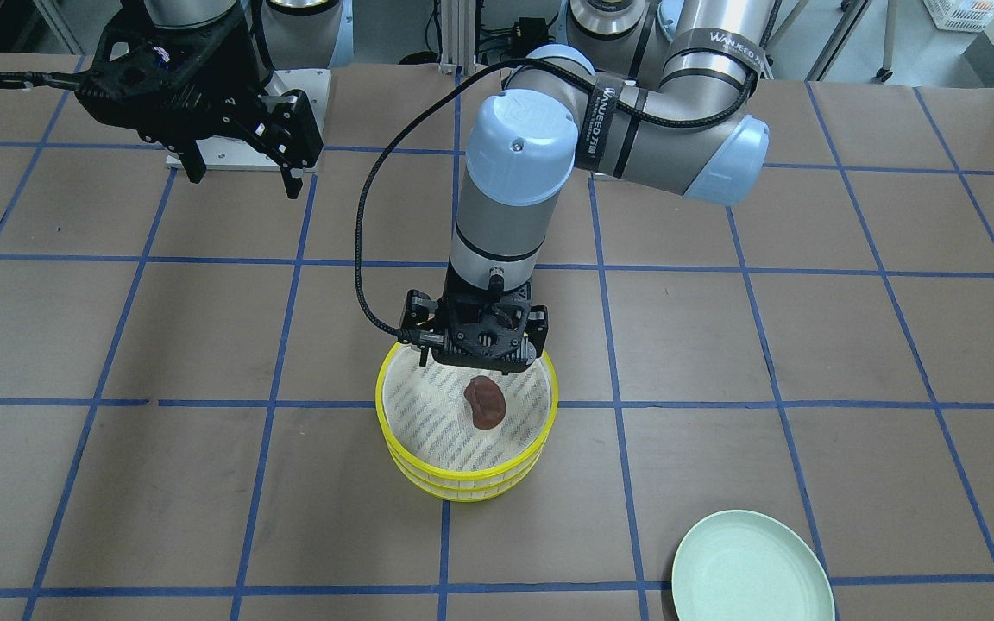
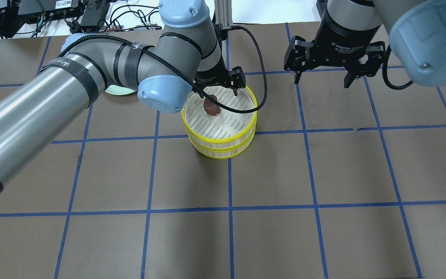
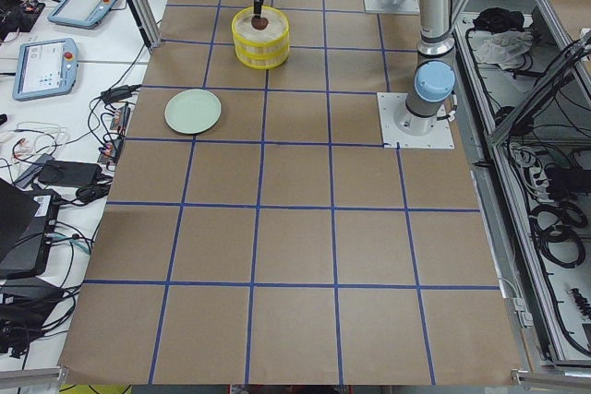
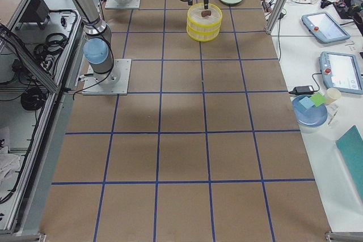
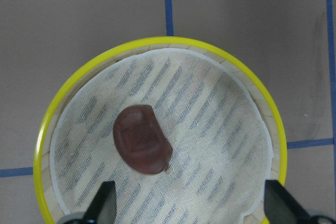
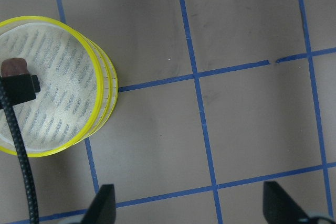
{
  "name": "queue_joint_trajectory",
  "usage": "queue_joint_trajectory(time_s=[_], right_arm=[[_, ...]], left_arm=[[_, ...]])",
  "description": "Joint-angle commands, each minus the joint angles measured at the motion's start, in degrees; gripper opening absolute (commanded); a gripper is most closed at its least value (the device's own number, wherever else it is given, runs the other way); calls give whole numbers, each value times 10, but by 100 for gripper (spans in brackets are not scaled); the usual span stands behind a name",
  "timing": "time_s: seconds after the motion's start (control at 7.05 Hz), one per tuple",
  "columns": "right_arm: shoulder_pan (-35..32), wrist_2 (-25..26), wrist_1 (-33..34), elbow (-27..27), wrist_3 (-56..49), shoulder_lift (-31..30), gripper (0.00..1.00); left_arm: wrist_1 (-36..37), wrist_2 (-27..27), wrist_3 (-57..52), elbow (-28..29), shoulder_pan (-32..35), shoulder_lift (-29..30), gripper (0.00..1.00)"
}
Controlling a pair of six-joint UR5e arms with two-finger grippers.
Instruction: Place buns in different layers of steamer
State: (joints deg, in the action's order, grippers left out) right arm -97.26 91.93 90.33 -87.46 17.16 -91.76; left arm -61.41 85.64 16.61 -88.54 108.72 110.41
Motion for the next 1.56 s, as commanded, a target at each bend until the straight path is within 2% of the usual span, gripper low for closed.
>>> queue_joint_trajectory(time_s=[0.0,0.14,0.43,0.71,0.99,1.42], right_arm=[[0,0,-1,0,1,0,100],[0,1,-2,-1,1,0,100],[0,1,-4,-1,1,0,100],[0,0,-4,-1,0,0,100],[0,-1,-3,-2,1,0,100],[-1,-3,-1,-2,1,0,100]], left_arm=[[-6,1,-1,1,-3,-5,100],[-15,1,-2,8,-13,-11,100],[-84,6,-15,14,-67,-43,100],[-144,7,-89,17,-117,-90,100],[-190,8,-116,17,-157,-132,100],[-228,23,-163,17,-219,-167,100]])
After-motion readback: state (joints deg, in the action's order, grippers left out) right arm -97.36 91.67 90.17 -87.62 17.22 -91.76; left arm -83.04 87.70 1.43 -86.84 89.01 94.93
